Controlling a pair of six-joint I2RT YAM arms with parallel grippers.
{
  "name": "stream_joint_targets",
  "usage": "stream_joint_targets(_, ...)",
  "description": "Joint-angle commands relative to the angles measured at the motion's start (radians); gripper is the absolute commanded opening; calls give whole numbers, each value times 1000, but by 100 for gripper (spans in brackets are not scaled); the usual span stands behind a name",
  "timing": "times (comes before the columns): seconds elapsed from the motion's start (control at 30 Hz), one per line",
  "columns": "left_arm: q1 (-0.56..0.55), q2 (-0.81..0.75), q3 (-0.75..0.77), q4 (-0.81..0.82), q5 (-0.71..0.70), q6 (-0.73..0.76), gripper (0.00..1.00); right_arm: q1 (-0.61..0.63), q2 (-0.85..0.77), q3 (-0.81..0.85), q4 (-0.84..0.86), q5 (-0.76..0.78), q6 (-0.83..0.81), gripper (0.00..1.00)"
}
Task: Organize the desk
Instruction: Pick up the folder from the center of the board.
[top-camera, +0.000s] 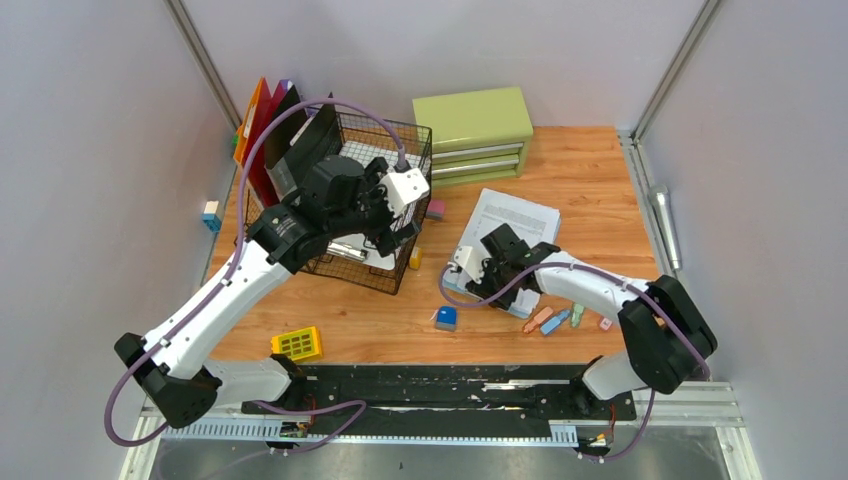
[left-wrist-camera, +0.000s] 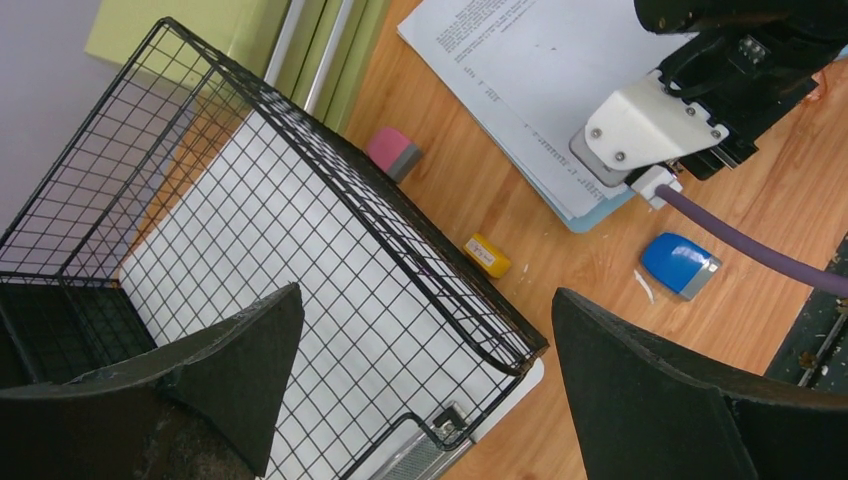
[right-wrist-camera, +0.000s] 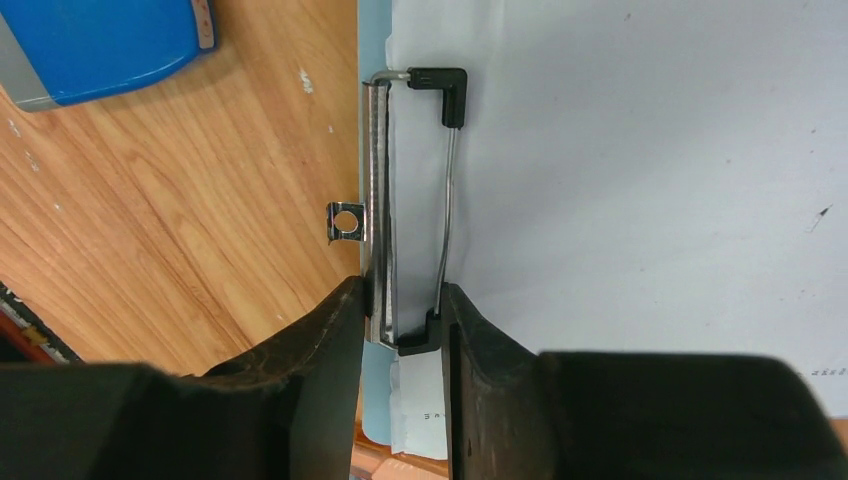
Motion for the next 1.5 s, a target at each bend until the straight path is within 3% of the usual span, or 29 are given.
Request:
stream_joint_targets(0.0,5,-2,38,39,40,-21,100,-43,-67,105,-55,-41,5,0)
stream_joint_targets(0.23,5,86,147,40,73,-135,100,-169,-111,214,-140,-150,36,0)
stream_joint_targets(0.4,6,149,206,74,77,-296,100,-282,-122,317,-201,-269,70,0)
stream_joint_targets(0.77,34,304,333,101,25,-659,100,-401,-115,484,-243,-347,172,0)
stream_joint_targets(1.13,84,481,461,135,183,-968,100,-448,-97,580,-242,-371,265,0)
stream_joint_targets(1.47,84,653,597,118,238,-1091,99,-452,-119,665,-240,-400,338,0)
